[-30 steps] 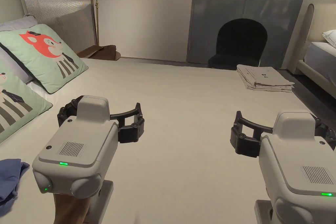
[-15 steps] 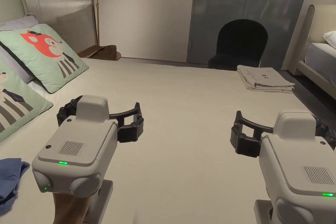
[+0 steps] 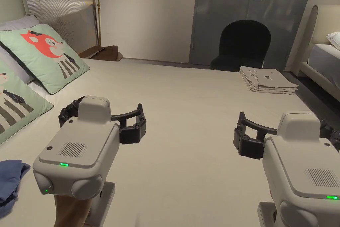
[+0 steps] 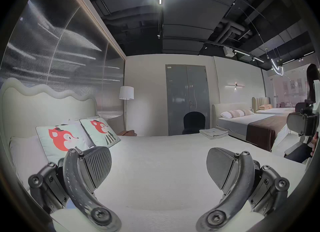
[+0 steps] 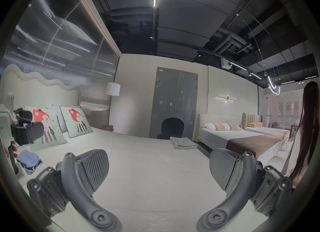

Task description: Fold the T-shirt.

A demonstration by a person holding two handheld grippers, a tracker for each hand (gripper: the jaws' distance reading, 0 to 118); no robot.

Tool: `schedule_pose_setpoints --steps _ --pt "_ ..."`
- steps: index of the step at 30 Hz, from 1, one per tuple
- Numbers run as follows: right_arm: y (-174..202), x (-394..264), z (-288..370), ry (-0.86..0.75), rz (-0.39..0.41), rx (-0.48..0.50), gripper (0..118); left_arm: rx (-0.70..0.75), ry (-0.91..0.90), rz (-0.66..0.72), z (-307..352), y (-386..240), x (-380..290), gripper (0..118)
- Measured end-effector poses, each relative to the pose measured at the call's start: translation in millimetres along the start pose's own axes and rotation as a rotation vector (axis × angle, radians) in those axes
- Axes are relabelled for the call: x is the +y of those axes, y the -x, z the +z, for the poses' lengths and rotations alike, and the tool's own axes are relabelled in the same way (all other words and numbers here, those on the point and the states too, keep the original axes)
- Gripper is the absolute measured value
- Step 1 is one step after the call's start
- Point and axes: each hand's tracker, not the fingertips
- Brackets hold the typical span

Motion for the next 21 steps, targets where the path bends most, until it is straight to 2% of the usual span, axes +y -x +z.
schedule_pose_setpoints --steps 21 --pt "2.7 1.4 1.6 -0.002 0.002 0.006 114 0.003 0.0 0.003 2.5 3.1 0.0 110"
